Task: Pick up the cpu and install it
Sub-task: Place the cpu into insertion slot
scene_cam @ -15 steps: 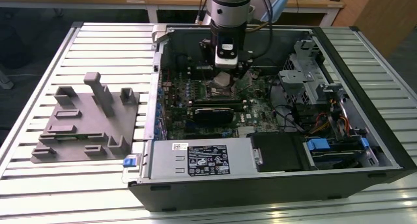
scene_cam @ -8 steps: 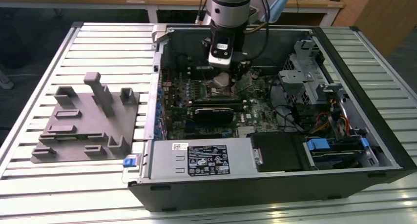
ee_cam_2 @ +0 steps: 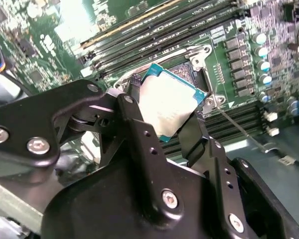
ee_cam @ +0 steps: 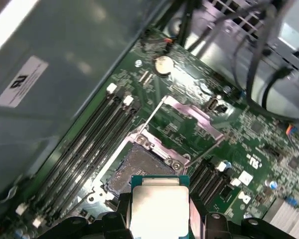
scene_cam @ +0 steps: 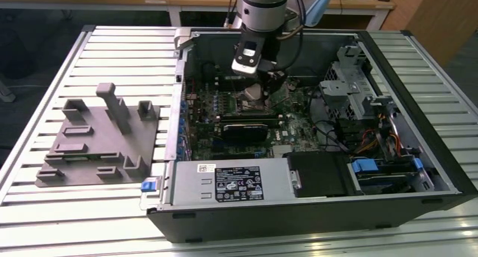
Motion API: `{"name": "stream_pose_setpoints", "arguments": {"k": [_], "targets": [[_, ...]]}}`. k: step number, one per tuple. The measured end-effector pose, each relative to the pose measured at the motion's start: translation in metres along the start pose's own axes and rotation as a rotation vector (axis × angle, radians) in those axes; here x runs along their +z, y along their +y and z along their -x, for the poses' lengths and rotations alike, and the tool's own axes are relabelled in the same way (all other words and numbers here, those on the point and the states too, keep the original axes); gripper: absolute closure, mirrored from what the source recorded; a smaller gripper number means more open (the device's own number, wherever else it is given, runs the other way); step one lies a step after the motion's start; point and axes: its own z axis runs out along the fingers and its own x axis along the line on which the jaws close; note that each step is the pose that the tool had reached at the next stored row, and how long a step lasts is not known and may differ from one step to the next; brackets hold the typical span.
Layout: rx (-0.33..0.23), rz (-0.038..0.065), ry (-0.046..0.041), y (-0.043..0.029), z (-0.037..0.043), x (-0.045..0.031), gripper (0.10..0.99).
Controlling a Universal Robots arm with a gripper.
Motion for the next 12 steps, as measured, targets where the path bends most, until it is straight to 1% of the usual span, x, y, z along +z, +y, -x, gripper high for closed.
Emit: {"name": "stream_pose_setpoints", "arguments": {"k": [12], "targets": [[0.217,-0.007,-0.0084,-0.0001,0.0000,0.0013,0.541]]}}
